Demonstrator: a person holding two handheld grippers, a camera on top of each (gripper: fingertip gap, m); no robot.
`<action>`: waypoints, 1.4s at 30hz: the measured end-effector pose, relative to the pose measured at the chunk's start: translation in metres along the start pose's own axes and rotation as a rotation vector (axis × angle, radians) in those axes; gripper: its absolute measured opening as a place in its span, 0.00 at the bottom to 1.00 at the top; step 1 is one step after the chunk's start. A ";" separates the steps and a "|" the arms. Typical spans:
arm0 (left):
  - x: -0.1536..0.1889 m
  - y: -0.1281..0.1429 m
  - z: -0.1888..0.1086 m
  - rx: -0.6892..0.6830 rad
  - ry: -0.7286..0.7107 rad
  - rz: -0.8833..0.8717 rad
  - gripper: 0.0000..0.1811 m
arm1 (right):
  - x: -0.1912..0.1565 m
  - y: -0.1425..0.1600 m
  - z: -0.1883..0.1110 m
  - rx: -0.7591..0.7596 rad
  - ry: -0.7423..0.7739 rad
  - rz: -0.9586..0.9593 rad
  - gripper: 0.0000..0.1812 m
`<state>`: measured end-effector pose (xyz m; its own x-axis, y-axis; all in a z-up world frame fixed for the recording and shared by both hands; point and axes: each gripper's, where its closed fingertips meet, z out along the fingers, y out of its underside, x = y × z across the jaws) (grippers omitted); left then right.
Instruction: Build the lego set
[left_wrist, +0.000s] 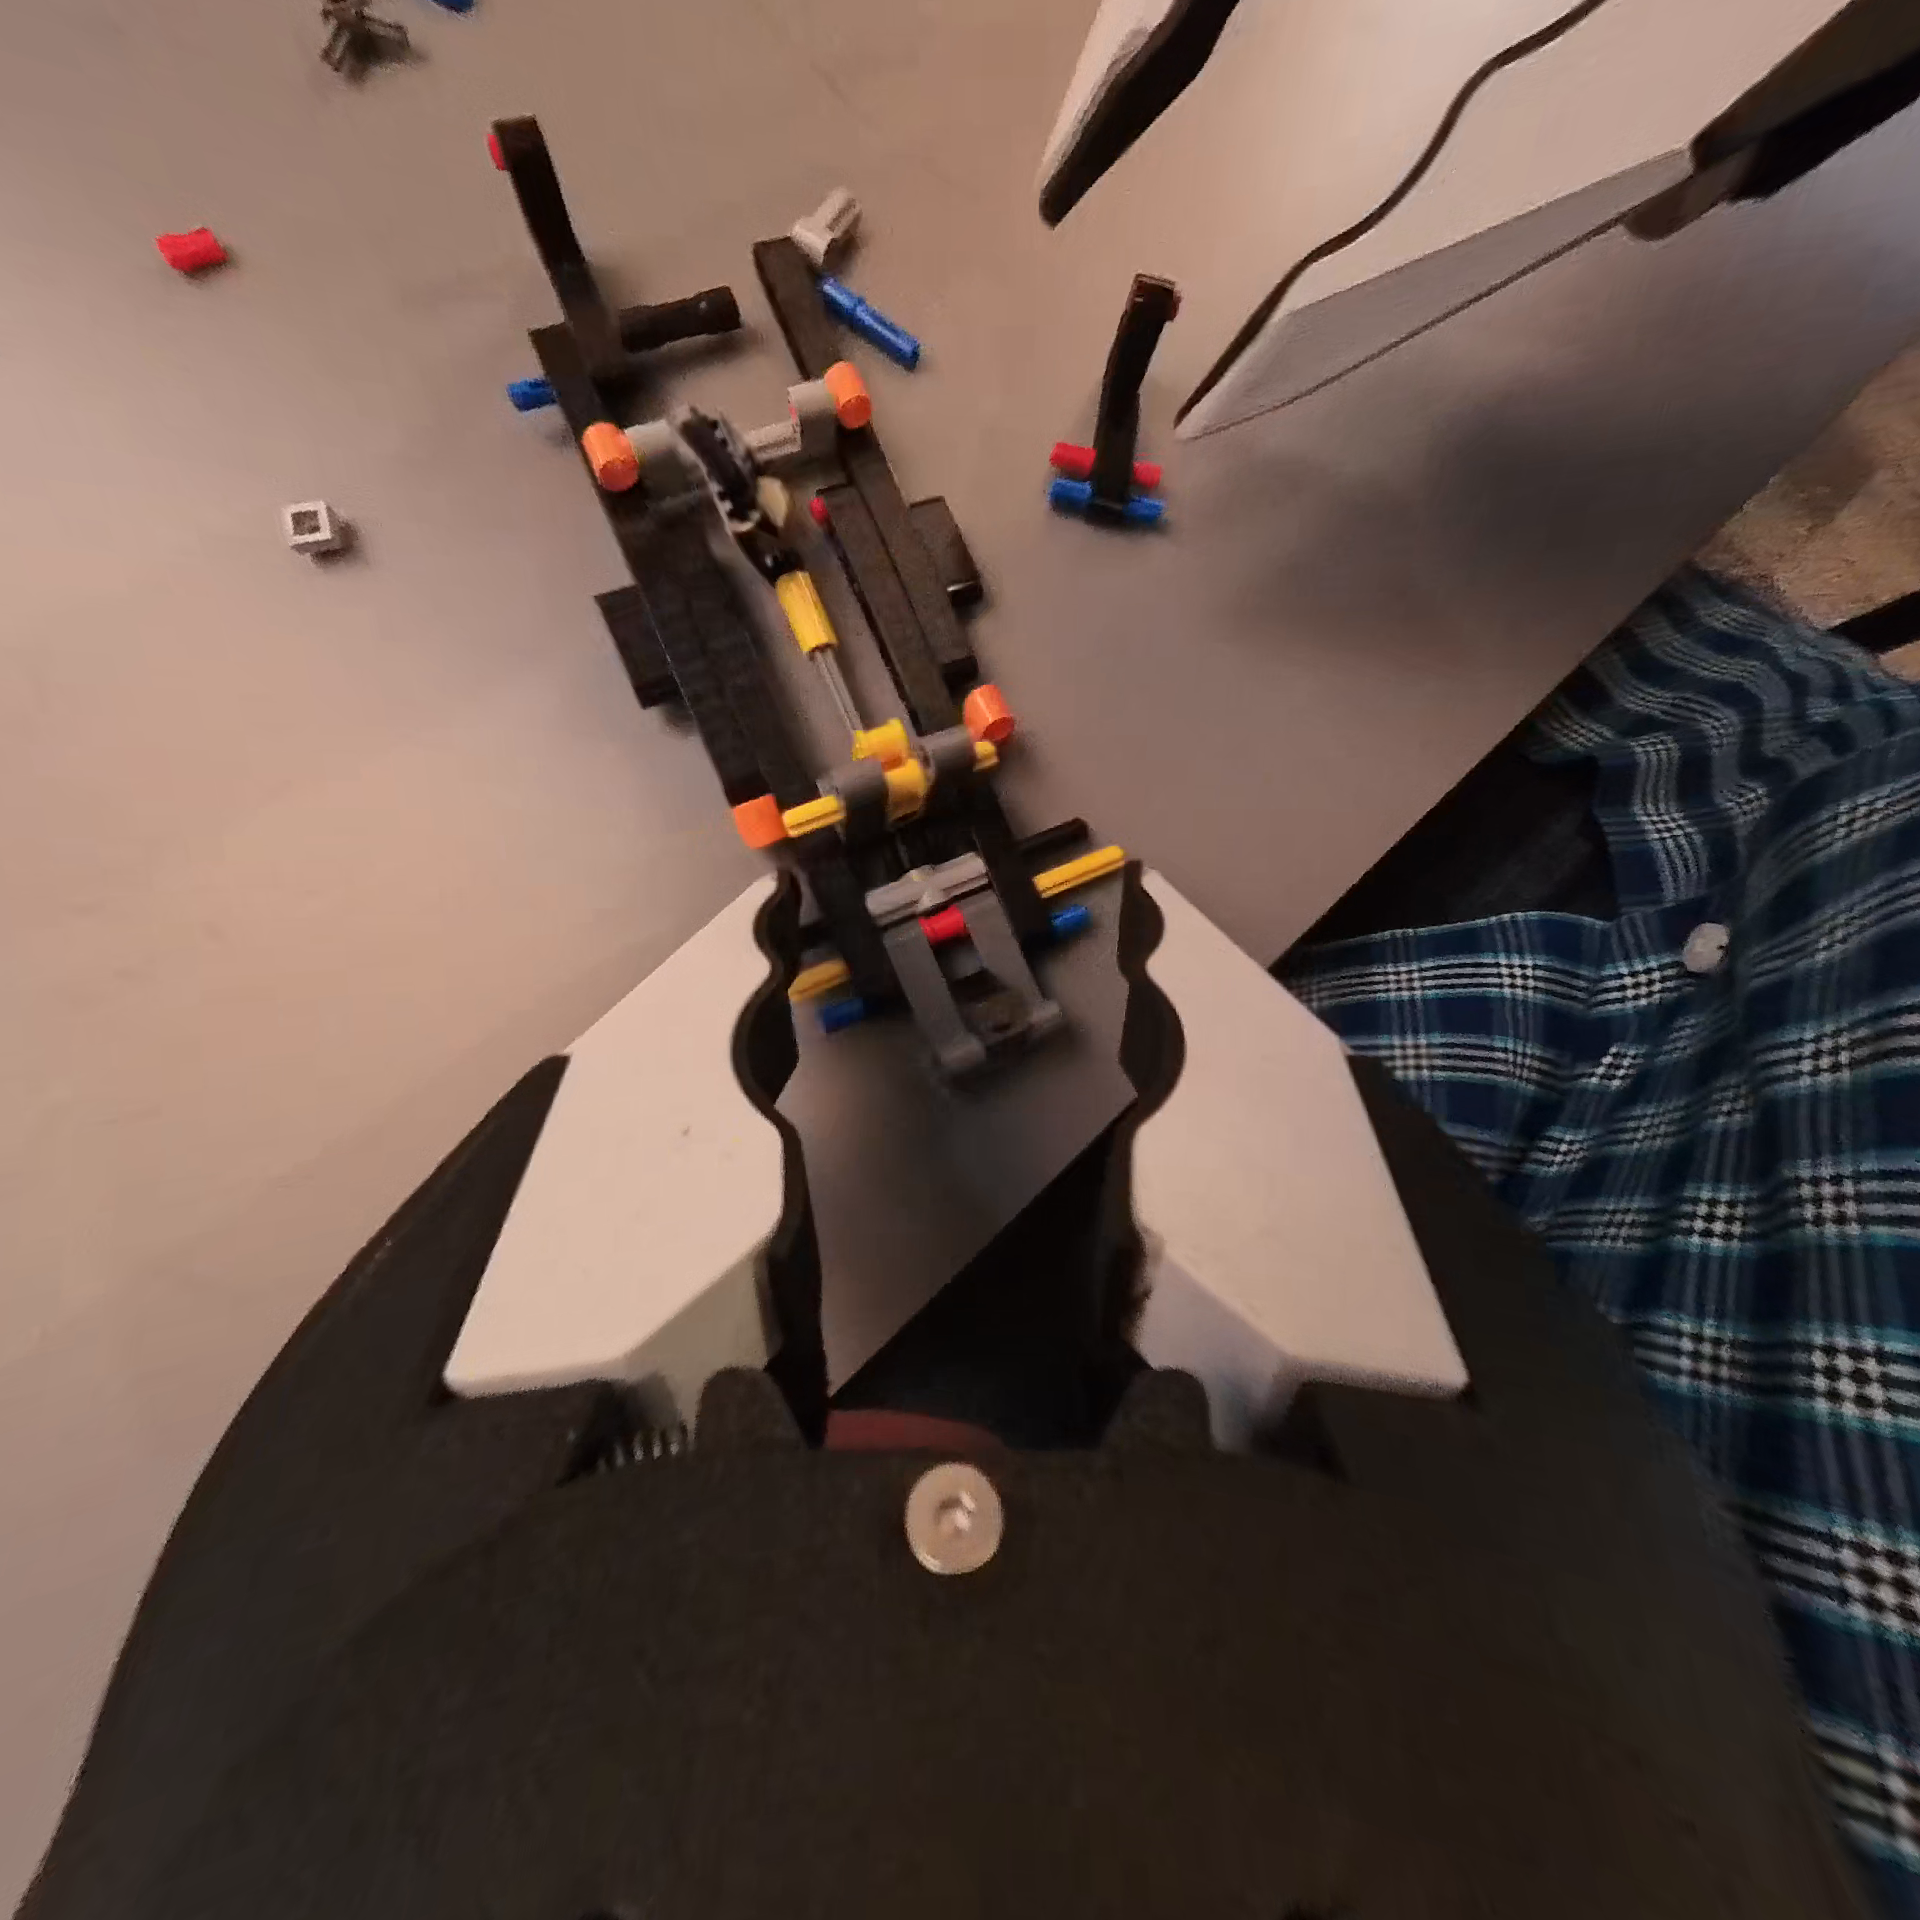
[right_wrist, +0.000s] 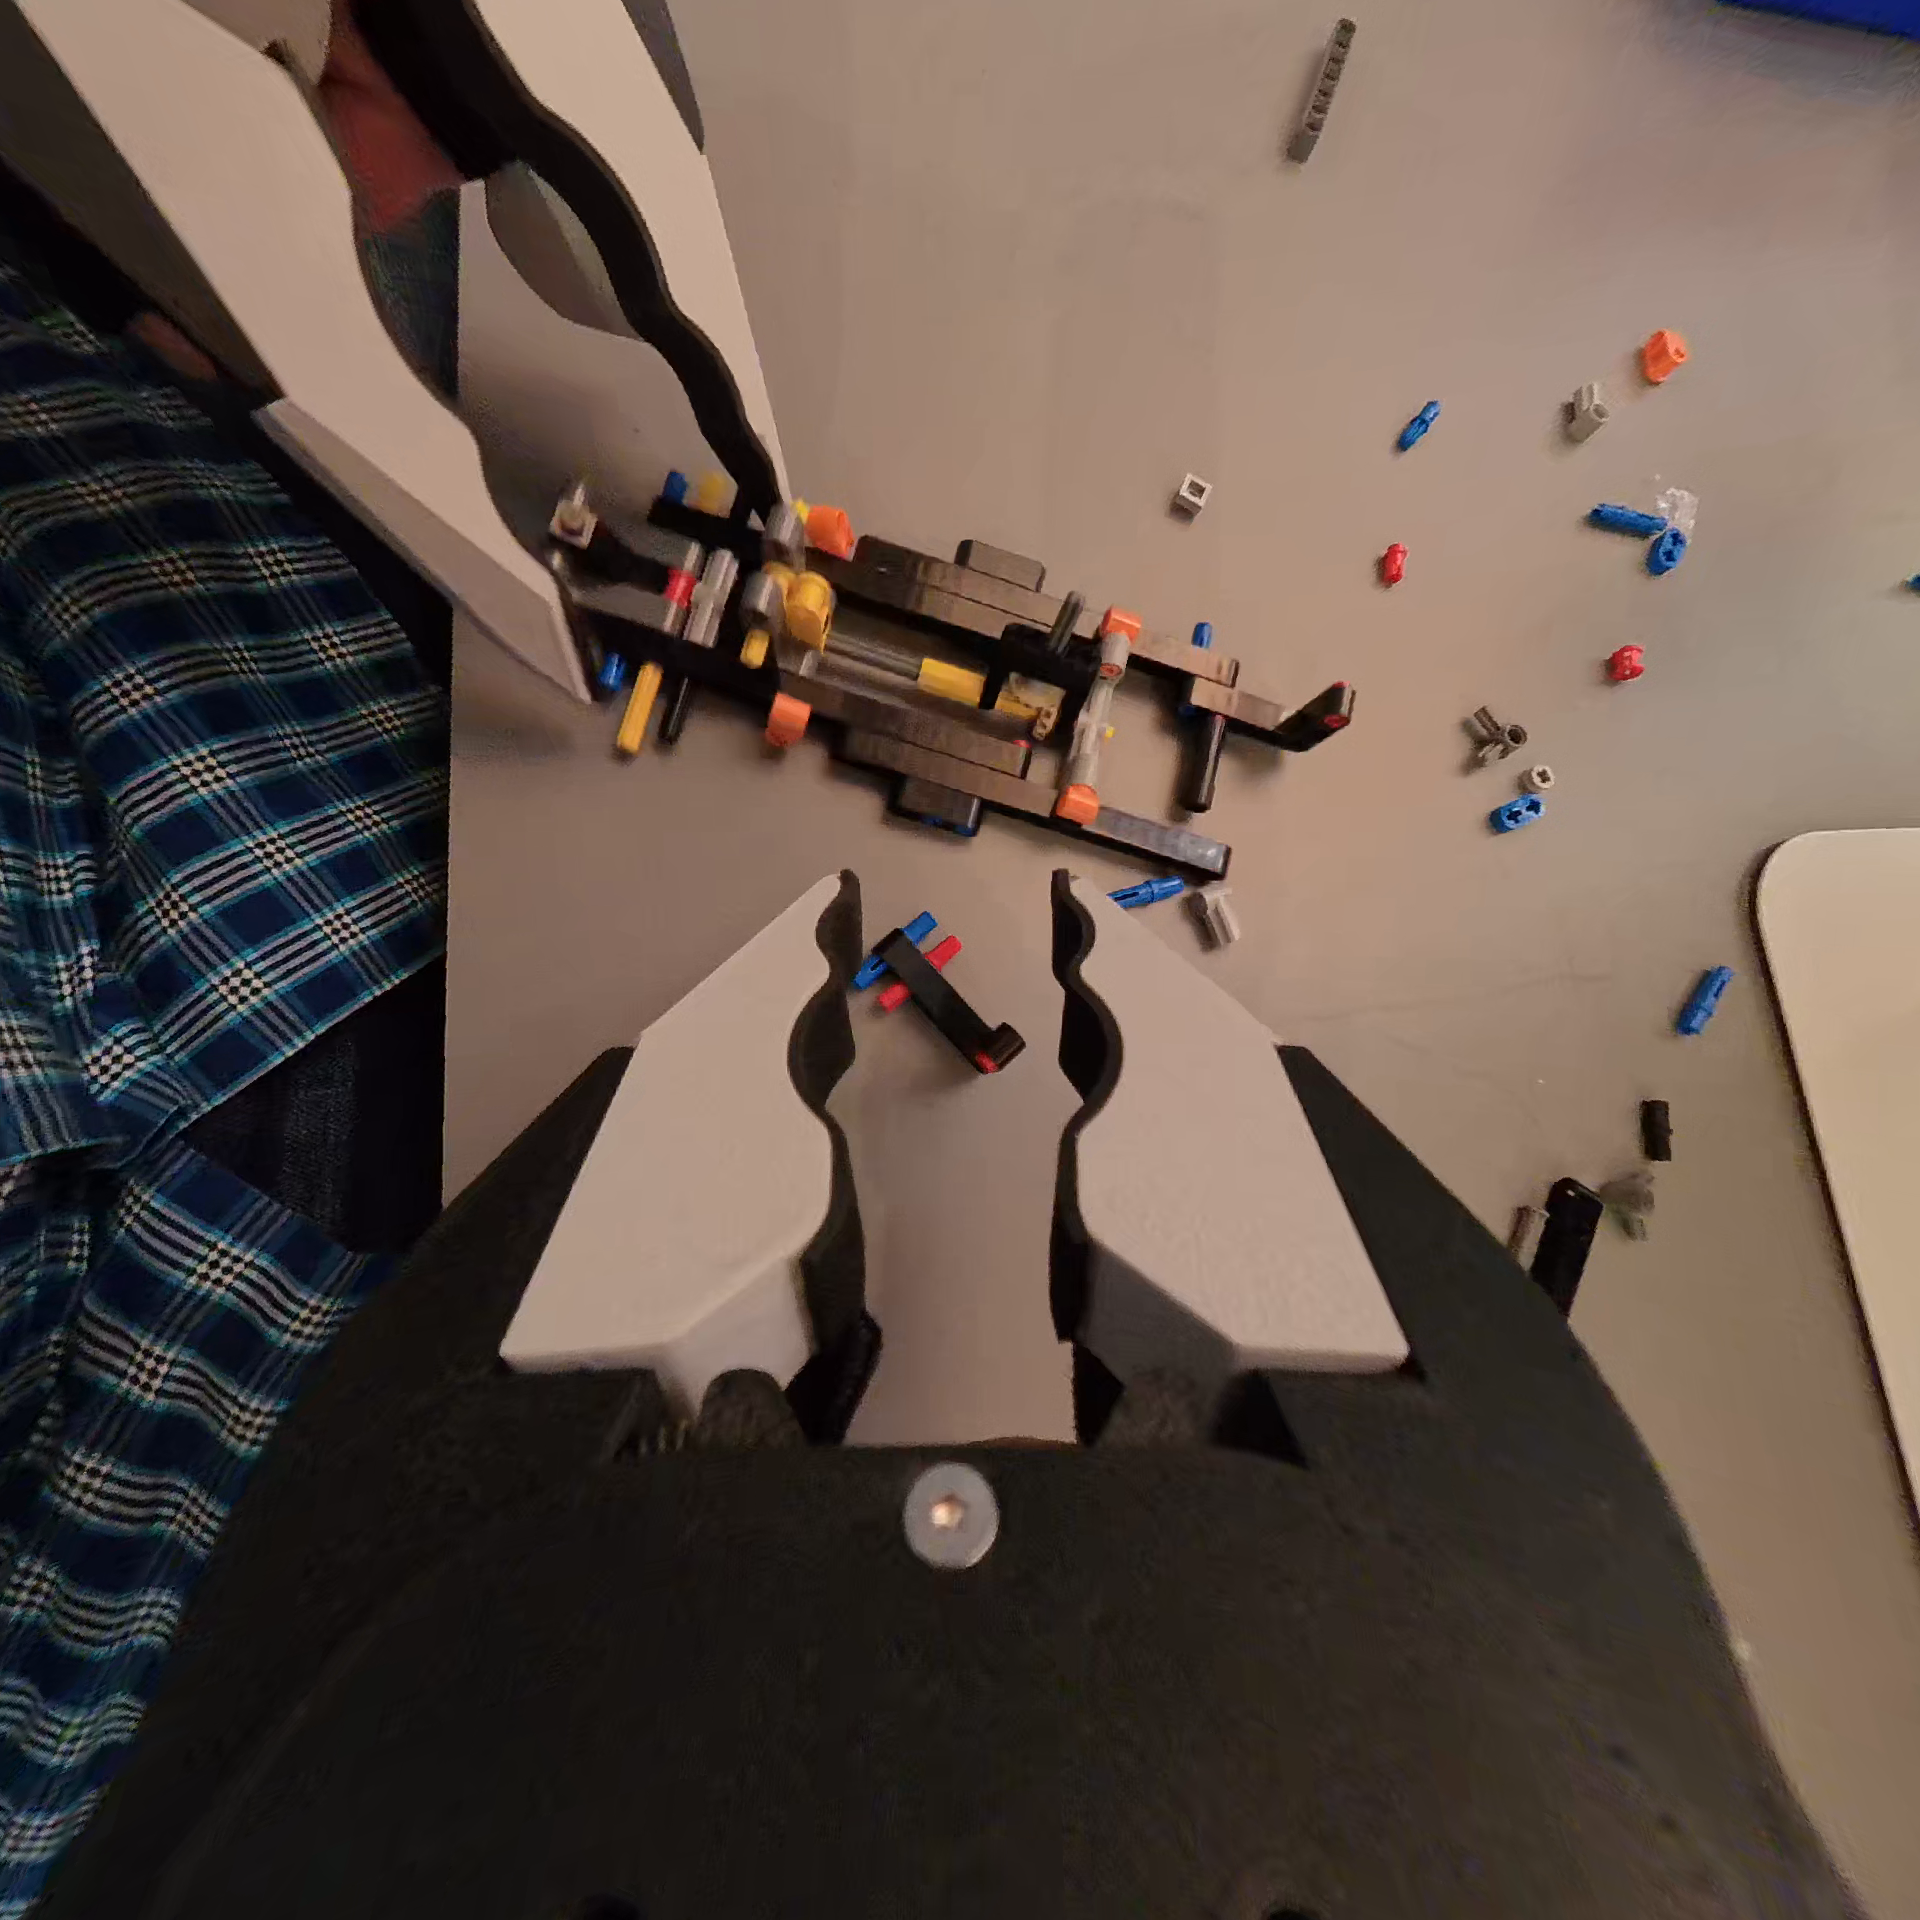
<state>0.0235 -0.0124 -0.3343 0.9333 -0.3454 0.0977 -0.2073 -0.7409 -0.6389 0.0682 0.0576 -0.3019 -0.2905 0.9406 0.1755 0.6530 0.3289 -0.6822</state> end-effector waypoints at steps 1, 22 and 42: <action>0.001 -0.001 0.000 0.005 0.004 -0.002 0.34 | 0.000 0.000 0.000 0.001 -0.003 0.011 0.19; -0.011 -0.002 -0.005 0.009 0.163 0.018 0.25 | -0.007 0.002 0.025 0.001 -0.037 0.125 0.14; -0.024 -0.017 -0.013 0.082 0.185 0.034 0.29 | 0.005 0.011 0.039 -0.001 -0.050 0.133 0.15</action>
<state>0.0012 0.0008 -0.3164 0.8548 -0.4749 0.2090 -0.2061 -0.6804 -0.7032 0.0473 0.0628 -0.3362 -0.2361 0.9705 0.0480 0.6884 0.2019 -0.6967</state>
